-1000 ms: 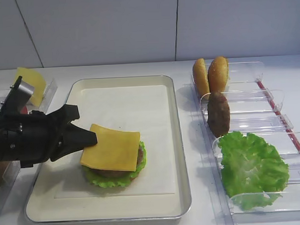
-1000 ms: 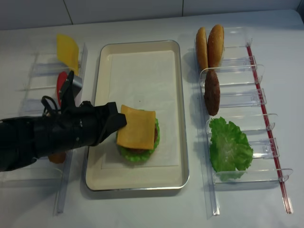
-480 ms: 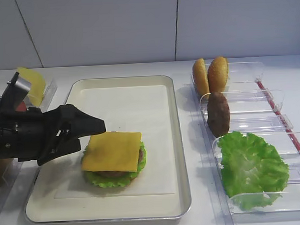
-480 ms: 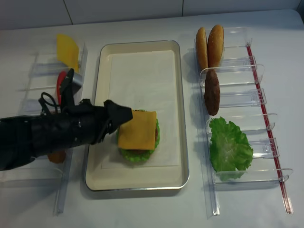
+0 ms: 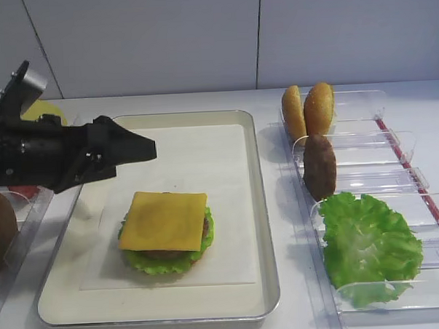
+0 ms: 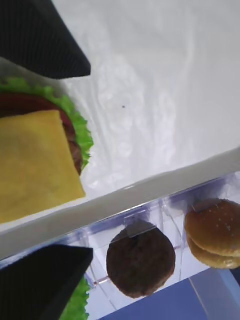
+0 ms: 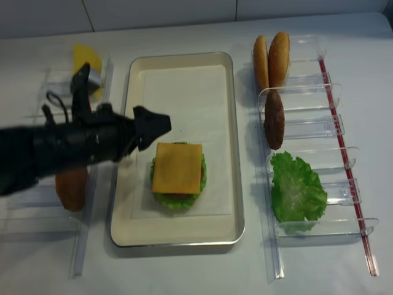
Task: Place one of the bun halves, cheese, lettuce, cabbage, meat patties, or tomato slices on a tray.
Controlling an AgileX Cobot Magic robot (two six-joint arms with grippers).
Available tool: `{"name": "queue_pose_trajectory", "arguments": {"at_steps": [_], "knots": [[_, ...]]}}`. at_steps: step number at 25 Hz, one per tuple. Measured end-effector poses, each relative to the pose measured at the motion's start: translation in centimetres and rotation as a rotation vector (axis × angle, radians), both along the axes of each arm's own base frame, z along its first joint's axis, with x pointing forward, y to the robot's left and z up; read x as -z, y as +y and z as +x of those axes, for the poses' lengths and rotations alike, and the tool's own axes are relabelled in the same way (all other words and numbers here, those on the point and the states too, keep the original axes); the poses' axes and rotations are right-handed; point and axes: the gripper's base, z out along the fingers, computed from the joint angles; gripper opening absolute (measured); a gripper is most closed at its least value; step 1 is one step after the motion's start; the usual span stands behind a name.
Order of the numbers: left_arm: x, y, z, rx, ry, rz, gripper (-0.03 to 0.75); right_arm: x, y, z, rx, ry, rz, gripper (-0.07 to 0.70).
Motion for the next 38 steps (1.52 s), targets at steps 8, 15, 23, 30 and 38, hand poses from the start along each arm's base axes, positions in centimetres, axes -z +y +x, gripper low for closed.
{"name": "queue_pose_trajectory", "arguments": {"at_steps": [8,15,23,30,38], "knots": [[-4.4,0.5,2.8,0.263,-0.144,0.375,0.659,0.0,0.0,0.0,0.000,0.000,0.000,0.407],[-9.1,3.3,4.8,0.131,-0.032,0.717,0.643,0.0,0.0,0.0,0.000,0.000,0.000,0.407],[-14.8,5.4,5.2,-0.119,0.090,0.833,0.639,0.0,0.0,0.0,0.000,0.000,0.000,0.407],[-16.4,5.8,3.8,-0.123,0.150,0.862,0.567,0.0,0.0,0.0,0.000,0.000,0.000,0.407],[-22.5,6.9,-3.4,-0.257,-0.040,0.815,0.522,0.0,0.0,0.0,0.000,0.000,0.000,0.407]]}}
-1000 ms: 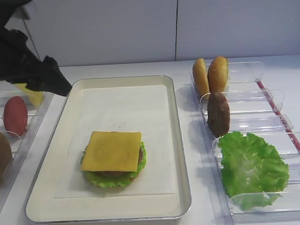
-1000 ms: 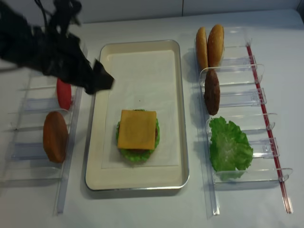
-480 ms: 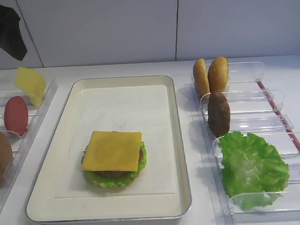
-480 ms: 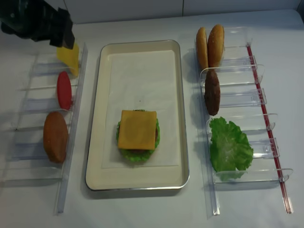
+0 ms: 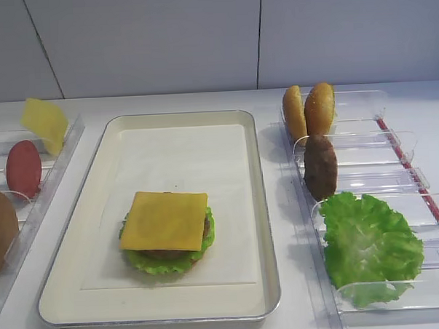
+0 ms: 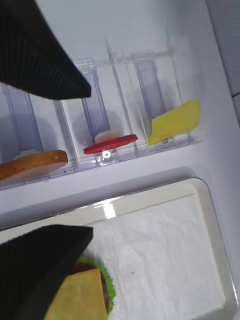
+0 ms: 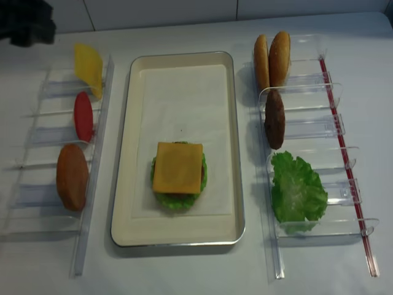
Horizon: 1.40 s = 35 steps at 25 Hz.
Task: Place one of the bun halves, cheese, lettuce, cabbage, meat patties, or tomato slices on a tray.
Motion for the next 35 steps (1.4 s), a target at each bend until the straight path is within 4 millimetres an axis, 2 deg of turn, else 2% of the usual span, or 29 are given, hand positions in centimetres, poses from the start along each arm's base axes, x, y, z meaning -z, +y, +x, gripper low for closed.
{"name": "queue_pose_trajectory", "arguments": {"at_steps": [2,5,11,15,23,27,30,35], "knots": [[-0.8,0.3,-2.9,-0.001,-0.054,-0.008,0.521,0.0,0.0,0.0,0.000,0.000,0.000,0.407],[-0.6,1.0,-7.6,-0.017,-0.111,-0.012,0.520,0.0,0.0,0.0,0.000,0.000,0.000,0.407],[3.0,2.4,-16.1,-0.065,-0.189,-0.001,0.520,0.0,0.0,0.0,-0.001,0.000,-0.002,0.407],[5.6,2.9,-19.5,-0.071,-0.232,-0.001,0.520,0.0,0.0,0.0,-0.001,0.000,-0.002,0.407],[11.0,3.4,-23.3,-0.091,-0.284,-0.035,0.519,0.0,0.0,0.0,-0.001,0.000,-0.002,0.407],[14.2,3.4,-24.5,-0.096,-0.307,-0.056,0.519,0.0,0.0,0.0,-0.001,0.000,-0.002,0.407],[16.3,3.4,-24.4,-0.096,-0.267,-0.058,0.519,0.0,0.0,0.0,0.000,-0.001,-0.002,0.407],[16.8,3.2,-23.9,-0.089,-0.293,-0.066,0.519,0.0,0.0,0.0,0.000,-0.001,-0.002,0.407]]}}
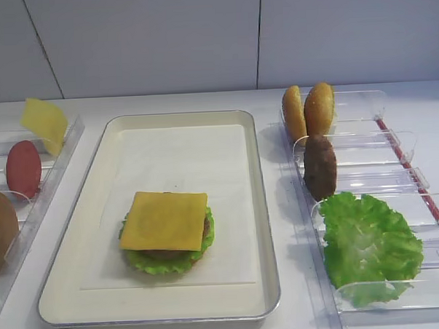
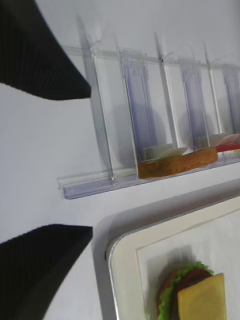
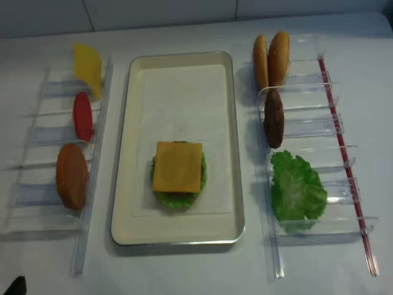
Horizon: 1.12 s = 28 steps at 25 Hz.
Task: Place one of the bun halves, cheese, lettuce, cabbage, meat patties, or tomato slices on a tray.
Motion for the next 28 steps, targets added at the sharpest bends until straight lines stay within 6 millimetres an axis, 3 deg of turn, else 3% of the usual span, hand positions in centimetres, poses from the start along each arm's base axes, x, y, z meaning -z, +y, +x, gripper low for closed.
{"name": "queue_pose_trajectory", "arguments": {"at_steps": [21,28], "knots": [[0.34,-0.06,0.51,0.002,-0.020,0.001,0.485,0.00,0.00,0.00,0.000,0.000,0.000,0.407],[0.34,-0.17,0.44,-0.103,-0.020,0.003,0.485,0.00,0.00,0.00,0.000,0.000,0.000,0.407]]}}
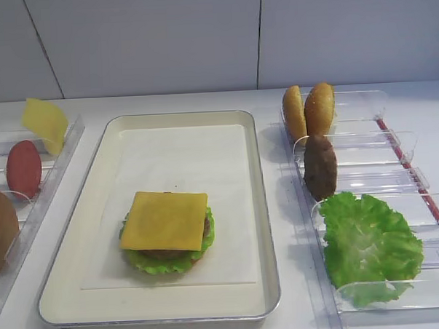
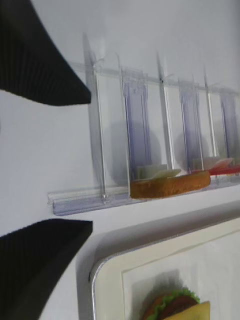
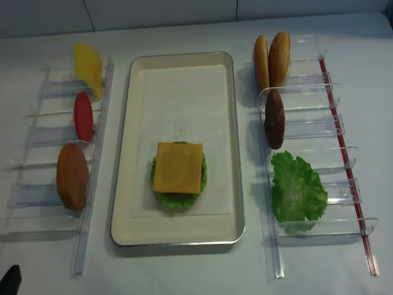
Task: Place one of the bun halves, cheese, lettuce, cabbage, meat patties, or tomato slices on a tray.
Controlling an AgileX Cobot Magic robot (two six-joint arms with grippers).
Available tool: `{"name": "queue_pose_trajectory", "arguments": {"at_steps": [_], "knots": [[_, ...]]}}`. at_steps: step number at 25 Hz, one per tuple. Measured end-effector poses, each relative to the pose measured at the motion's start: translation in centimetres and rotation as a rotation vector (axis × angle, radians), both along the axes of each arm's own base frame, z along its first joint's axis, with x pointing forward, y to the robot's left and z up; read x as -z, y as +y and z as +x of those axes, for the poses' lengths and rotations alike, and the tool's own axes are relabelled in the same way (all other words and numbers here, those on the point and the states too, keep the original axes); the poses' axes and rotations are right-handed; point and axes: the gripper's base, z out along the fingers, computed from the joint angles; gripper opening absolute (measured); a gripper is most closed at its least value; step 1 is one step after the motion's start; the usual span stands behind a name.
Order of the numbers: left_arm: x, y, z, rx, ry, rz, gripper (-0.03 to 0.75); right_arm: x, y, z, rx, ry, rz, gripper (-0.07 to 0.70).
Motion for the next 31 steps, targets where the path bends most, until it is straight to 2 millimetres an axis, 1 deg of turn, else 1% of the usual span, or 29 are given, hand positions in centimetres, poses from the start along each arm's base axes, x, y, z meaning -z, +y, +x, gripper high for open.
{"name": "queue_pose_trajectory", "arguments": {"at_steps": [4,31], "knots": [[0.00,-0.06,-0.03,-0.047,0.000,0.000,0.485,0.00,0.00,0.00,0.000,0.000,0.000,0.407],[0.00,-0.06,-0.03,-0.051,0.000,0.000,0.485,0.00,0.00,0.00,0.001,0.000,0.002,0.407]]}}
